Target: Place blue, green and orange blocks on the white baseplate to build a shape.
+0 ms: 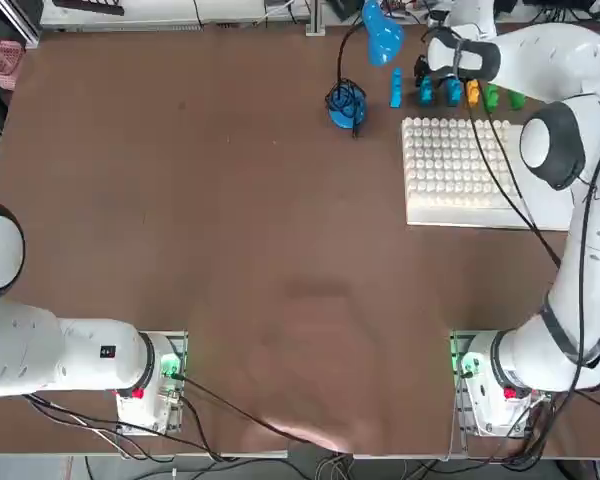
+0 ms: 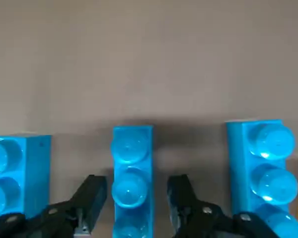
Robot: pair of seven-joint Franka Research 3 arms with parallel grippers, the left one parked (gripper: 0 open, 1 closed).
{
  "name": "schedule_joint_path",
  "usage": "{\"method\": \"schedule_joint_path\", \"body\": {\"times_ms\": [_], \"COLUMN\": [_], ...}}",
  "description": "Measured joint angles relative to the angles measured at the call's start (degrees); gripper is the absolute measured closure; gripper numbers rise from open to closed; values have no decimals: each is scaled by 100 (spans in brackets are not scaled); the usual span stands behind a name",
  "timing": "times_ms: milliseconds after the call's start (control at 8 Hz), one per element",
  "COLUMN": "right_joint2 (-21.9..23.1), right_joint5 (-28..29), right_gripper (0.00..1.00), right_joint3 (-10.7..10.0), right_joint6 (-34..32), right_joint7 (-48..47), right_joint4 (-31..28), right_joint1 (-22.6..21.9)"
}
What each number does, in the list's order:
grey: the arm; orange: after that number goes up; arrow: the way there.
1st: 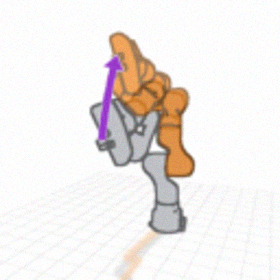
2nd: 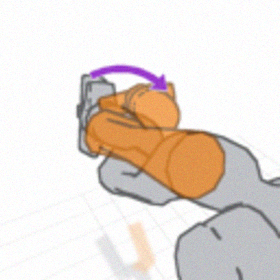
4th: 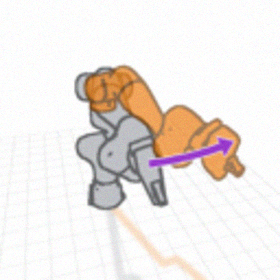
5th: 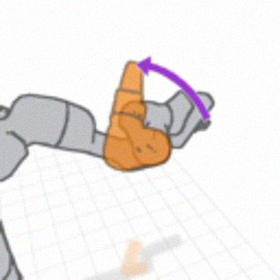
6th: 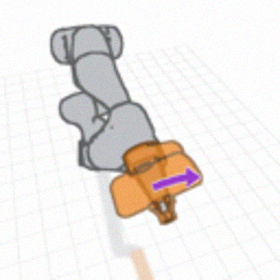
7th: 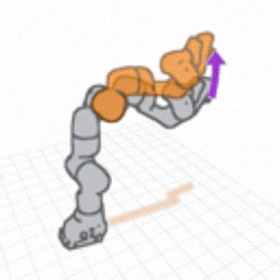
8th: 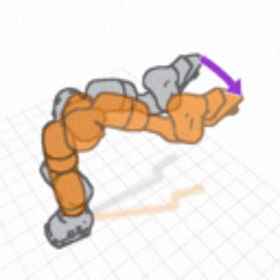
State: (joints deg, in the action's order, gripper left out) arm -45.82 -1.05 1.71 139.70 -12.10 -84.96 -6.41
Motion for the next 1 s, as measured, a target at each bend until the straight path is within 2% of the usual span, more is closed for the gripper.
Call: {"method": "schedule_joint_path", "body": {"times_ms": [500,750,1000], "right_joint2": [-133,-132,-110], "right_joint5": [0,-2,-6], "right_gripper": [60,62,62], "right_joint3": [1,2,2], "right_joint6": [-15,-150,-905], "right_joint7": [0,0,0], "right_joint4": [154,257,737], "right_joint1": [-6,-10,-15]}}
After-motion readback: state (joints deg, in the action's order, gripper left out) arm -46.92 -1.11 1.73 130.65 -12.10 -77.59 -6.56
